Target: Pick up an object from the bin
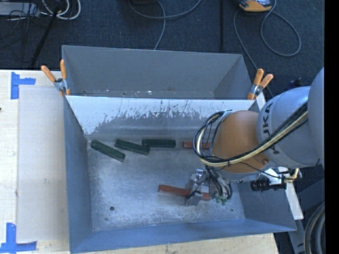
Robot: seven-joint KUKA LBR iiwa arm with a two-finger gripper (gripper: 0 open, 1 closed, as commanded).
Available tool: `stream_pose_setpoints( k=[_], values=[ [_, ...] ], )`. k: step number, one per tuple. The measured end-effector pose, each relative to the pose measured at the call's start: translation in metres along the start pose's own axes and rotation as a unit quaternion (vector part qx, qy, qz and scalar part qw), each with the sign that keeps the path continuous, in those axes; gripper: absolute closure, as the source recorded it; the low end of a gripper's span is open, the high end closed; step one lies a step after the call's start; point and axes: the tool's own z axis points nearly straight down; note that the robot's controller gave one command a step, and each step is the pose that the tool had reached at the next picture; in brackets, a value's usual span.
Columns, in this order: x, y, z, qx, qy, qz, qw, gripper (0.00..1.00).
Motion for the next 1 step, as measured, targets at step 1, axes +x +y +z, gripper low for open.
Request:
stream_pose_setpoints(
  k=[1],
  values=[
    [-0.0387, -0.0055, -0.1605, -0.001, -0.0059, -0.007, 1.0000, 1.00]
  ],
)
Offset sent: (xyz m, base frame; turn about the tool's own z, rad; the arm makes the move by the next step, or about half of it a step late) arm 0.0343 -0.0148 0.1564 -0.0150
